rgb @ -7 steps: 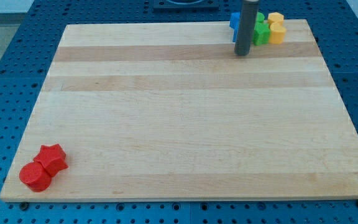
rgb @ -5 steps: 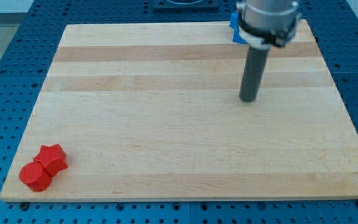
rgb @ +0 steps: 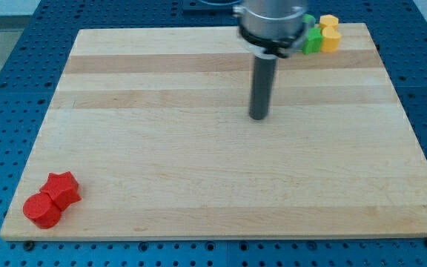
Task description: Place the red circle diagonally to red star
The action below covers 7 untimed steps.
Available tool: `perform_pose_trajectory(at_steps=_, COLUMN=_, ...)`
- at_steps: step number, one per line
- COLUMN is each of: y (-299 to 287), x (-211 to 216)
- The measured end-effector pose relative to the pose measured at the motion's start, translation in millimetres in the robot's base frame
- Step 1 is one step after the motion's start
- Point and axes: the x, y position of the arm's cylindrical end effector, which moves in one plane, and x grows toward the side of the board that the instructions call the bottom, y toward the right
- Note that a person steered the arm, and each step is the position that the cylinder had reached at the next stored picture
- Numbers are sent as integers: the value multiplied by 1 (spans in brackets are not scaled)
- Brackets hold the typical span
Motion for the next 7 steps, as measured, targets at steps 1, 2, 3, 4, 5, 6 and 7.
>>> perform_pose_trajectory(at_steps=1, y=-77, x=-15)
perform_pose_trajectory(at_steps=2, y=-169, x=-21)
perform_pose_trajectory(at_steps=3, y=-260, x=9)
perform_pose_trajectory(at_steps=4, y=-339, x=58)
perform_pose_trajectory(at_steps=5, y=-341, x=59)
perform_pose_trajectory(at_steps=6, y=-342, x=83)
perform_pose_trajectory(at_steps=7, y=-342, x=105)
